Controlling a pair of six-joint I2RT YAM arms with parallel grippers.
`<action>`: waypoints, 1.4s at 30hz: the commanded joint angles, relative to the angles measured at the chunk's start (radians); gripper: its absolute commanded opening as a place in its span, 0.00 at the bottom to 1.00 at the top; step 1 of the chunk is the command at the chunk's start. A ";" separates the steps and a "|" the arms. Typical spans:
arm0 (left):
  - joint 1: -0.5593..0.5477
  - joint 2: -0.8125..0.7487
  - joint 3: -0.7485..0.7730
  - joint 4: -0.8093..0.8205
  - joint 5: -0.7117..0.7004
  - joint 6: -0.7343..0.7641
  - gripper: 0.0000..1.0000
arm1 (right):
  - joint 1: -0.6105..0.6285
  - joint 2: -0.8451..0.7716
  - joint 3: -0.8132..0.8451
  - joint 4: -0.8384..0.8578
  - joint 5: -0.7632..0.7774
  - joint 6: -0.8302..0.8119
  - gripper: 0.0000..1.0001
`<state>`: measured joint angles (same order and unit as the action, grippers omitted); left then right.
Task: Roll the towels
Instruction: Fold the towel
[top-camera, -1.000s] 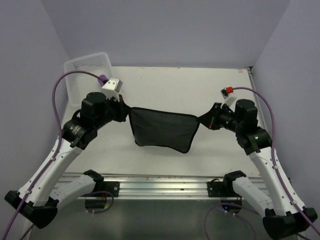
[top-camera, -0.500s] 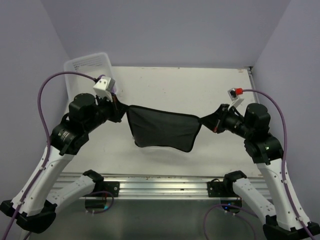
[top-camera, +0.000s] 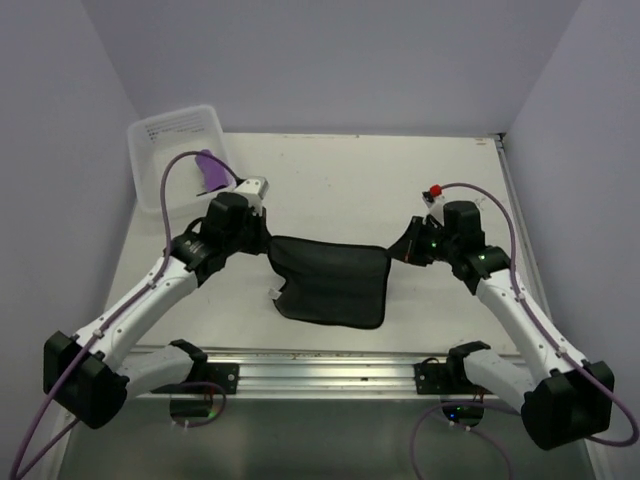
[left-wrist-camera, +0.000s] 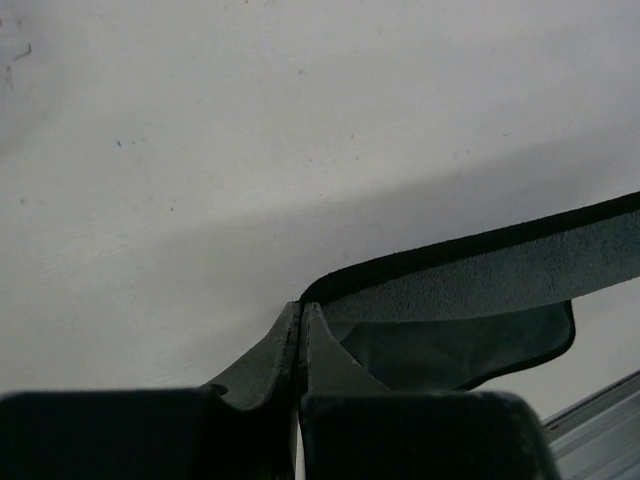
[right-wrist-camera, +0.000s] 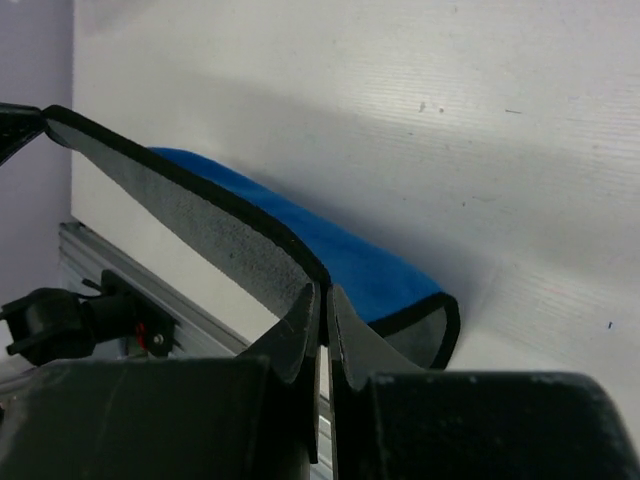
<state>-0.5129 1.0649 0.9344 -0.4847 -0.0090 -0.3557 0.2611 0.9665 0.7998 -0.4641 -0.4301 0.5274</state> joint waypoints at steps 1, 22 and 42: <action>0.002 0.067 -0.025 0.168 -0.068 0.001 0.00 | -0.003 0.072 -0.027 0.161 0.034 -0.050 0.00; 0.007 0.420 -0.009 0.716 -0.063 0.054 0.00 | -0.036 0.186 -0.177 0.642 0.260 -0.150 0.00; 0.027 0.405 -0.186 0.923 -0.039 0.080 0.00 | -0.034 0.118 -0.298 0.717 0.258 -0.202 0.00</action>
<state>-0.4919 1.5402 0.8112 0.3119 -0.0505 -0.3019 0.2279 1.1534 0.5259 0.2493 -0.1524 0.3569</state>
